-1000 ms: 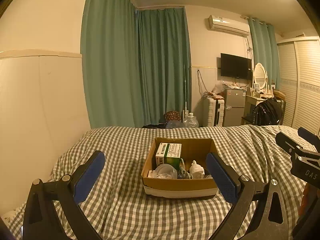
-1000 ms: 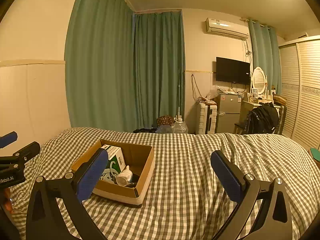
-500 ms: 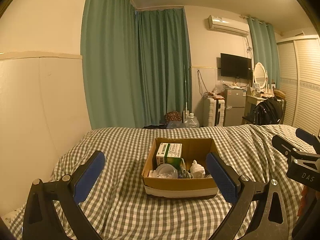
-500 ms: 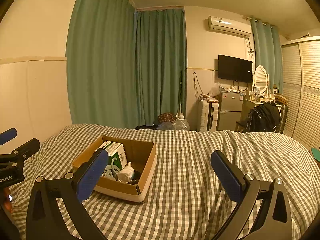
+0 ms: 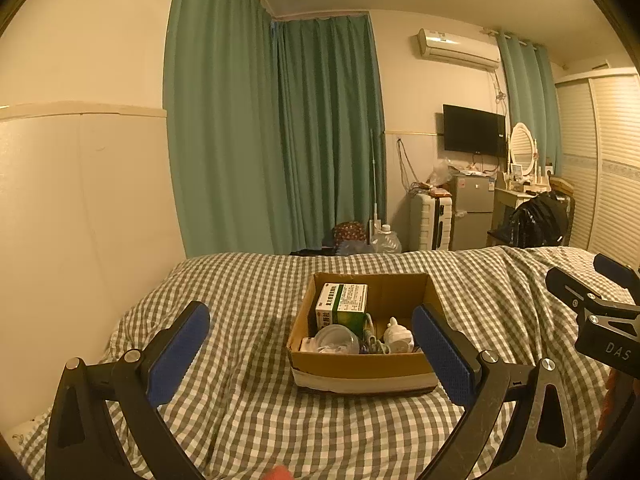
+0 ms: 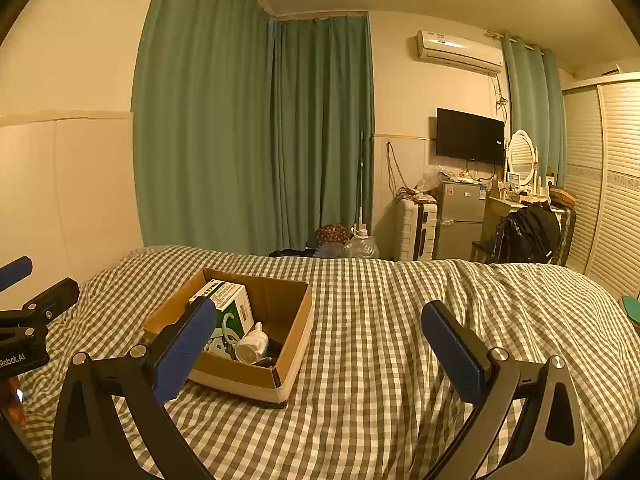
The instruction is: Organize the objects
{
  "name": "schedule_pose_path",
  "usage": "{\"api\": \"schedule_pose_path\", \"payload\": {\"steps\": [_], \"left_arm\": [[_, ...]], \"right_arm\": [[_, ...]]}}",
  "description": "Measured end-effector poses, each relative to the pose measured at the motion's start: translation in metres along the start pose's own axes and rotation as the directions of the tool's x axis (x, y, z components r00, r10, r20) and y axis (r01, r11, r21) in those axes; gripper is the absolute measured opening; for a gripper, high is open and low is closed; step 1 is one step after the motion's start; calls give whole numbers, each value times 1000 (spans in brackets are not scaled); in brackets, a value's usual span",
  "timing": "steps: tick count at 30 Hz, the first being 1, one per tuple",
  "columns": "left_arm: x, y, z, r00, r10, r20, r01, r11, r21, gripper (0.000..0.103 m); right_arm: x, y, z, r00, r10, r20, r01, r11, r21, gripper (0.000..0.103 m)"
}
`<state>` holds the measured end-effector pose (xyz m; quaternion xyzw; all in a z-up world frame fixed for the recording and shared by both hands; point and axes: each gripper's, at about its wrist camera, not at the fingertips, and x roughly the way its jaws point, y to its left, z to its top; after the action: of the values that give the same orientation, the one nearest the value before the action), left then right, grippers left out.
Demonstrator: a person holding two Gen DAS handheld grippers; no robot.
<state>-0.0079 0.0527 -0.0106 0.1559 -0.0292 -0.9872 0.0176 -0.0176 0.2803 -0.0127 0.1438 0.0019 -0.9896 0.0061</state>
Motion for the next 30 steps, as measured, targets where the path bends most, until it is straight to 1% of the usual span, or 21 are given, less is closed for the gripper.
{"api": "schedule_pose_path", "payload": {"steps": [30], "left_arm": [[-2,1,-5,1000,2,-14,-2,1000,-3,103]], "right_arm": [[4,6,-4,1000,-2,-17,2,1000,-5,103]]}}
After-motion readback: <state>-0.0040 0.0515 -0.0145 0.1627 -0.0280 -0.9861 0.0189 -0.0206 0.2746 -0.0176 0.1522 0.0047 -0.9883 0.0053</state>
